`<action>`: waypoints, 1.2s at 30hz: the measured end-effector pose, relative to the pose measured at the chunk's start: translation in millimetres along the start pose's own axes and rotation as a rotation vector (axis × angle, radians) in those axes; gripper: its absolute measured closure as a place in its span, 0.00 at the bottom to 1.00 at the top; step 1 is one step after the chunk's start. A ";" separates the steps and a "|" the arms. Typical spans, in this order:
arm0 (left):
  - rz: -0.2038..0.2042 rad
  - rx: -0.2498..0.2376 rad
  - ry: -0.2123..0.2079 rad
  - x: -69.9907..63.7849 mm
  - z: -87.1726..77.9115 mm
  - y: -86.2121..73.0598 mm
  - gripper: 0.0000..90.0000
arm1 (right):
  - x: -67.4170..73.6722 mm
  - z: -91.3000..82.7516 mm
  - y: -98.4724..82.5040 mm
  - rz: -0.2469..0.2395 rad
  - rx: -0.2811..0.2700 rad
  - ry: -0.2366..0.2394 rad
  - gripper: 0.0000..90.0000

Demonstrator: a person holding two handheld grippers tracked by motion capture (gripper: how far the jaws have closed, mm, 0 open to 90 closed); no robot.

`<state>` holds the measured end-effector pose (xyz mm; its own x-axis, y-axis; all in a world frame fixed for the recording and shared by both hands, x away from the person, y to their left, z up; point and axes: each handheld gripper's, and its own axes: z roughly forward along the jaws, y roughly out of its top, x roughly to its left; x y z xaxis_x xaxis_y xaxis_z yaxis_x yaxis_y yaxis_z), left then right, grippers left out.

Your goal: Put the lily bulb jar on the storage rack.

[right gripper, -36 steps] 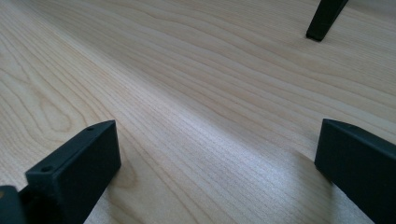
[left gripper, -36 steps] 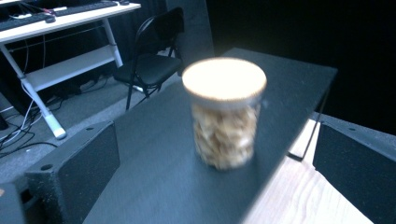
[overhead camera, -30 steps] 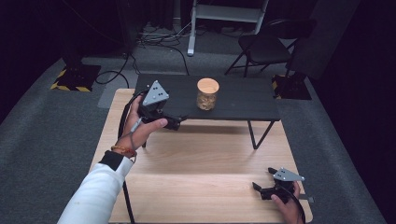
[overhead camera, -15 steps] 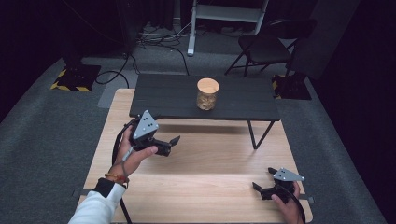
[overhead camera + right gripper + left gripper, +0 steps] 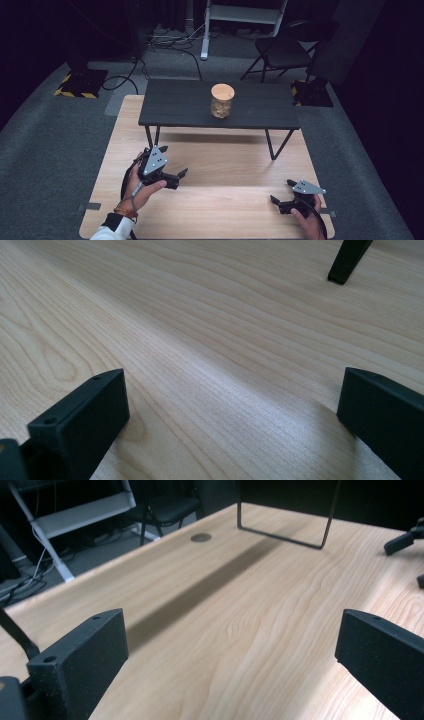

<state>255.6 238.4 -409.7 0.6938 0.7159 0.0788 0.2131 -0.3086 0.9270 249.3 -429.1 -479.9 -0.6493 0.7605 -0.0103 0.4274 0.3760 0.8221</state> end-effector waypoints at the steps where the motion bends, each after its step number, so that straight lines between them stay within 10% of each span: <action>1: 0.000 0.000 0.000 0.0 0.0 0.0 0.00 | 0.0 0.0 0.0 0.000 0.000 0.000 0.00; 20: -0.007 0.121 0.031 -20.1 19.6 -64.1 0.01 | 0.0 0.0 0.0 0.000 0.000 0.000 0.00; 28: -0.067 0.142 0.036 -18.3 20.8 -77.6 0.01 | 0.0 0.0 0.0 0.000 0.000 0.000 0.00; 36: -0.026 0.183 0.014 -20.3 26.2 -74.5 0.01 | 0.0 0.0 0.0 0.000 0.000 0.000 0.00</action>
<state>243.7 230.5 -489.9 0.6766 0.7338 0.0617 0.3538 -0.3974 0.8467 249.2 -429.1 -480.0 -0.6492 0.7605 -0.0102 0.4275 0.3759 0.8222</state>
